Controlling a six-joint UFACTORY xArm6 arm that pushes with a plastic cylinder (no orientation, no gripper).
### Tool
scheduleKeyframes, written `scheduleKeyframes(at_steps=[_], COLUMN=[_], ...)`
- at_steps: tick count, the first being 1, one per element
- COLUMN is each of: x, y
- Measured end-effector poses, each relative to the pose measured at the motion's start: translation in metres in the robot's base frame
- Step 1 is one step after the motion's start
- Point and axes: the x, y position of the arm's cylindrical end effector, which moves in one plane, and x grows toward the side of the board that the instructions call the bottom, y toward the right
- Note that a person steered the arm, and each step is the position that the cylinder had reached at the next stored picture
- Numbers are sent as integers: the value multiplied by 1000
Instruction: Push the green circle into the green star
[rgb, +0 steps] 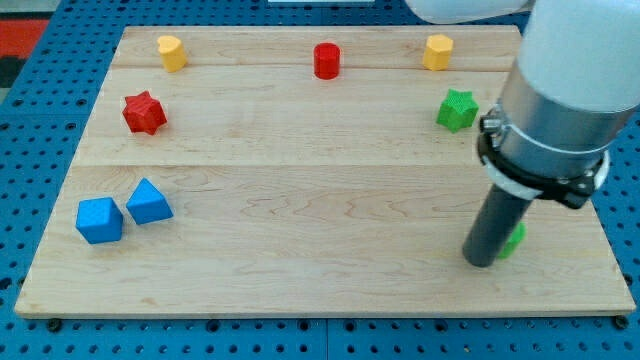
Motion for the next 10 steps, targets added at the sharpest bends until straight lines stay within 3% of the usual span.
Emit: scheduleKeyframes(at_steps=[2,4,6,7,8,9,10], x=[8,-40,-38,-60,-89,-96,-86], y=[23,32,90,99,66,33,37])
